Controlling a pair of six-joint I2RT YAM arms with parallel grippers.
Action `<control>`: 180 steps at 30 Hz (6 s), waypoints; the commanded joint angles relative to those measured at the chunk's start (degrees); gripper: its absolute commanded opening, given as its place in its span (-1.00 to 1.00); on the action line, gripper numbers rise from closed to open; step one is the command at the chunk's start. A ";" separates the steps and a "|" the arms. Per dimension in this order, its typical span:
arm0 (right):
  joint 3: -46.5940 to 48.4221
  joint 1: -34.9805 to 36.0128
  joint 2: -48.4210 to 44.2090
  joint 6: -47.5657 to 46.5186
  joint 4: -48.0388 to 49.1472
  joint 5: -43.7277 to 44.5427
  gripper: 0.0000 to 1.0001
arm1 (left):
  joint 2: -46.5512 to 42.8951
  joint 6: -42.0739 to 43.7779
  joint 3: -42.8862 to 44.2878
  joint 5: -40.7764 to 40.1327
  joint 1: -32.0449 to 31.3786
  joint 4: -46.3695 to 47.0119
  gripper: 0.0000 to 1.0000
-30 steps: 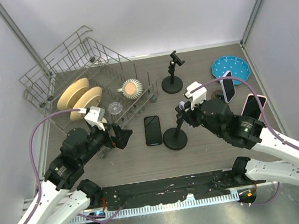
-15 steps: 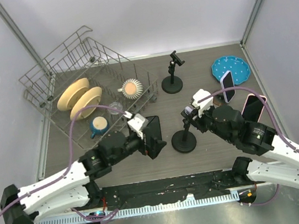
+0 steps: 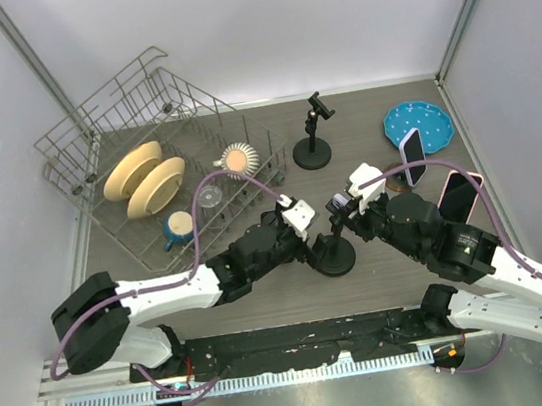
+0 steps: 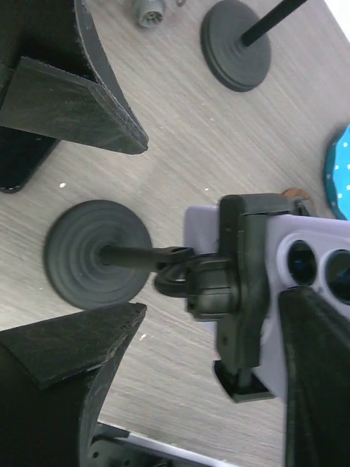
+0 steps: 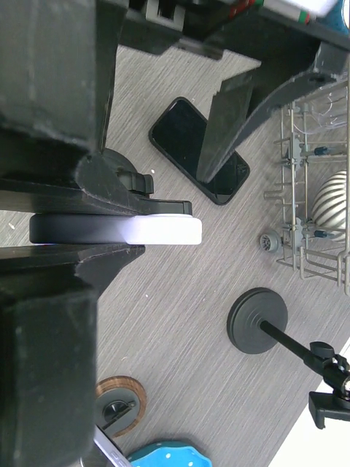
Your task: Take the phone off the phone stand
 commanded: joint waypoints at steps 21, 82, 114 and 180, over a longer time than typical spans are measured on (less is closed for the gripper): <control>-0.23 0.33 -0.44 0.41 5.33 0.82 -0.76 | 12.15 0.54 6.43 0.64 -0.22 19.48 -1.00; -2.60 4.73 5.00 10.78 0.76 7.15 -0.99 | 8.37 -20.74 8.35 -14.92 4.52 4.45 -1.00; 1.00 4.91 7.21 20.54 -6.19 41.15 -0.98 | 6.97 -19.16 3.88 -9.82 3.04 14.12 -1.00; -6.64 -1.42 -14.68 8.85 9.10 31.94 -0.98 | 19.17 -5.53 11.43 -2.10 3.29 37.49 -1.00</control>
